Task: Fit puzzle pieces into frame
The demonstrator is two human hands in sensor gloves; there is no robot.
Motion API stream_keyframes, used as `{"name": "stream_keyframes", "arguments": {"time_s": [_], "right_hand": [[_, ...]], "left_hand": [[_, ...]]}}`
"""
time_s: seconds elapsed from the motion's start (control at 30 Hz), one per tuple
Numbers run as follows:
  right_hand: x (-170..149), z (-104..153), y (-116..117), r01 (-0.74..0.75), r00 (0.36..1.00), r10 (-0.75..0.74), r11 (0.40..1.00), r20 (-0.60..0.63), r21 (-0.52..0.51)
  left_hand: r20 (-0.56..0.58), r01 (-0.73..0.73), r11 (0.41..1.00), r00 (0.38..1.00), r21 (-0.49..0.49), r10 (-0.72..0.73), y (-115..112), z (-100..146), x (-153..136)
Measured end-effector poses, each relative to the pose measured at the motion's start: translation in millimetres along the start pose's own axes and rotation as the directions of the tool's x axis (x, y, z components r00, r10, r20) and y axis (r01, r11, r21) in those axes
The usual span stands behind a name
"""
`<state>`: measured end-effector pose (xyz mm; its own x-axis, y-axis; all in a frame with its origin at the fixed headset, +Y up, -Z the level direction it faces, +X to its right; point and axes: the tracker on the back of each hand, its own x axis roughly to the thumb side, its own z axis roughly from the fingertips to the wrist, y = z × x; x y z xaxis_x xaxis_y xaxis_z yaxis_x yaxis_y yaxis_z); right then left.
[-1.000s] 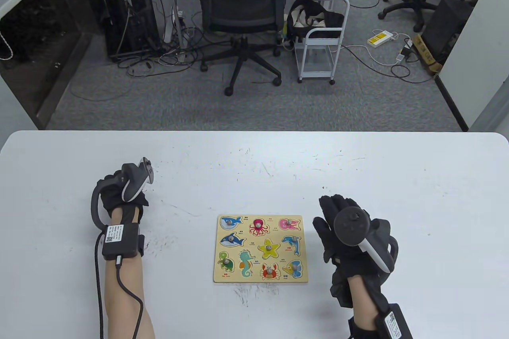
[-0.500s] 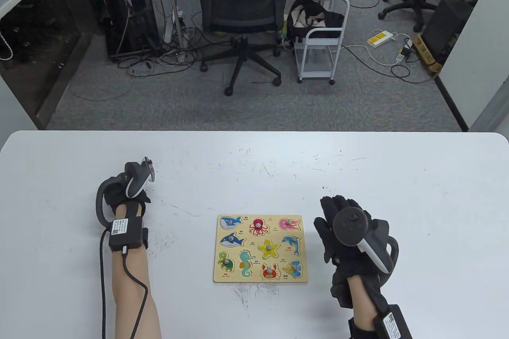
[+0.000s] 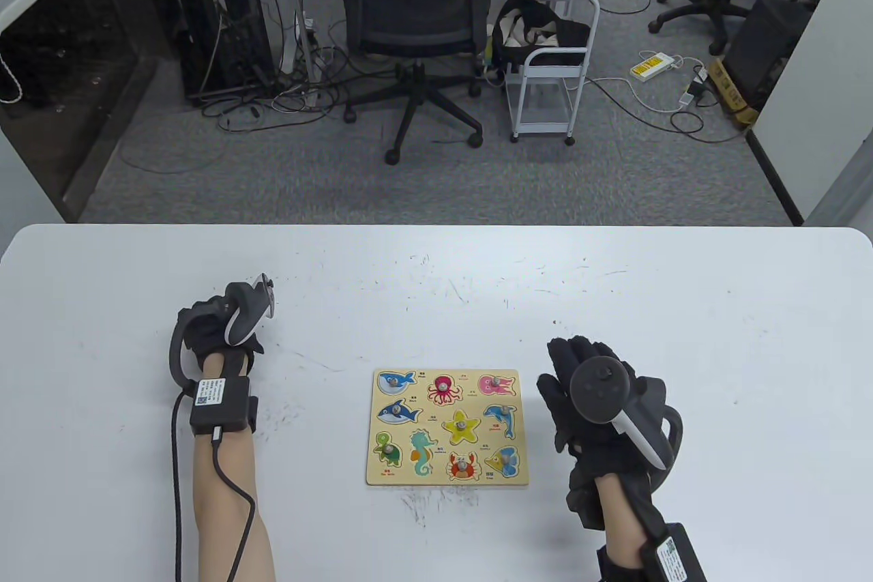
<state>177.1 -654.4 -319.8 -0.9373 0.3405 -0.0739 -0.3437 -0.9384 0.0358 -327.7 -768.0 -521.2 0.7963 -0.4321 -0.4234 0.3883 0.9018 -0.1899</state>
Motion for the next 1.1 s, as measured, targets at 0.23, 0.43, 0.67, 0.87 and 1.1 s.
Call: {"name": "stream_keyframes", "arguments": {"time_s": [0.23, 0.43, 0.67, 0.87, 1.1], "right_hand": [[1, -1, 2, 0.005, 1.000, -0.005, 1.000, 0.013, 0.005], [9, 4, 1, -0.005, 0.998, 0.005, 1.000, 0.065, -0.009], [24, 15, -3, -0.015, 0.986, 0.024, 0.998, 0.164, -0.057], [37, 15, 6, 0.036, 0.941, -0.032, 0.999, 0.337, -0.003], [50, 22, 10, 0.091, 0.872, -0.099, 0.995, 0.480, 0.041]], "left_hand": [[0.126, -0.077, 0.988, 0.990, 0.134, 0.060, 49, 49, 2], [0.247, -0.287, 0.937, 0.940, 0.201, 0.235, 107, 93, -7], [0.473, -0.548, 0.805, 0.785, 0.228, 0.400, 156, 180, 4], [0.610, -0.739, 0.663, 0.583, 0.123, 0.536, 172, 248, 15], [0.648, -0.862, 0.481, 0.277, -0.159, 0.709, 169, 287, 26]]}}
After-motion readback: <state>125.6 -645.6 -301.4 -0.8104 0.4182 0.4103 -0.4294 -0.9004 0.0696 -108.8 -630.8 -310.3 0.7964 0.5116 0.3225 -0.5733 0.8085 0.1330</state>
